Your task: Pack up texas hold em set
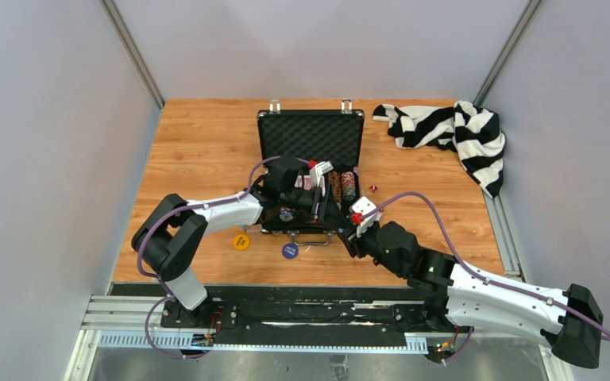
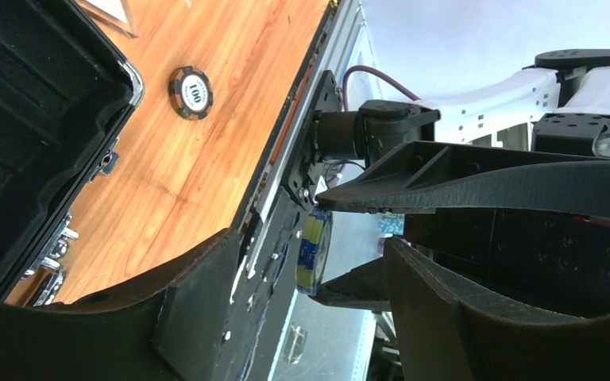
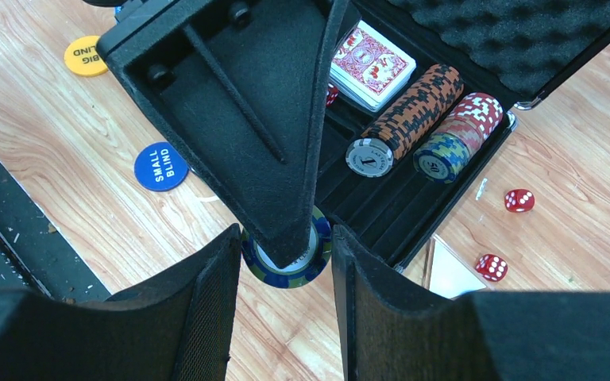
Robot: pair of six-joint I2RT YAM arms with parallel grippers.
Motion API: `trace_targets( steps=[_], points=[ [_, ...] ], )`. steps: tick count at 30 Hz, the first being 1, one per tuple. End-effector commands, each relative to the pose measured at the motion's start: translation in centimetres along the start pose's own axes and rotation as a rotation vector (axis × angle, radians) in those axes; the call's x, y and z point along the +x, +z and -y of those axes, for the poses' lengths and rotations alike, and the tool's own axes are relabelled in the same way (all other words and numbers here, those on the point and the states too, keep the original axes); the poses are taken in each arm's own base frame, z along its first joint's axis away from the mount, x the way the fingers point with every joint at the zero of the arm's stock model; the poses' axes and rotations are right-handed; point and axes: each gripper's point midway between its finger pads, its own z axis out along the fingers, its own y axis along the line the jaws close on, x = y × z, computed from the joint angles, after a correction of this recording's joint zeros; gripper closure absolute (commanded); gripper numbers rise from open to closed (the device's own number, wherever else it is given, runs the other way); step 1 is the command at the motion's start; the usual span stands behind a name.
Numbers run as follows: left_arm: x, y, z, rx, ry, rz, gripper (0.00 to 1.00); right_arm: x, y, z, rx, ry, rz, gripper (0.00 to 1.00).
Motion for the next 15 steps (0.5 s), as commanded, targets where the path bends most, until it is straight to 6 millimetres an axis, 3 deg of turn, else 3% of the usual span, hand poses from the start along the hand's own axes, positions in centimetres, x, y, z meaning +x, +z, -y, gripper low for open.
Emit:
trace_targets(
  steps=[1, 15],
  points=[
    [-0.50, 0.38, 1.53, 0.053, 0.034, -0.013, 0.29, -1.72, 0.02, 0.30, 0.004, -0.001, 0.041, 0.56],
    [-0.08, 0.60, 1.15, 0.057, 0.028, -0.028, 0.32, -1.90, 0.19, 0.46, 0.014, -0.009, 0.039, 0.56]
  ],
)
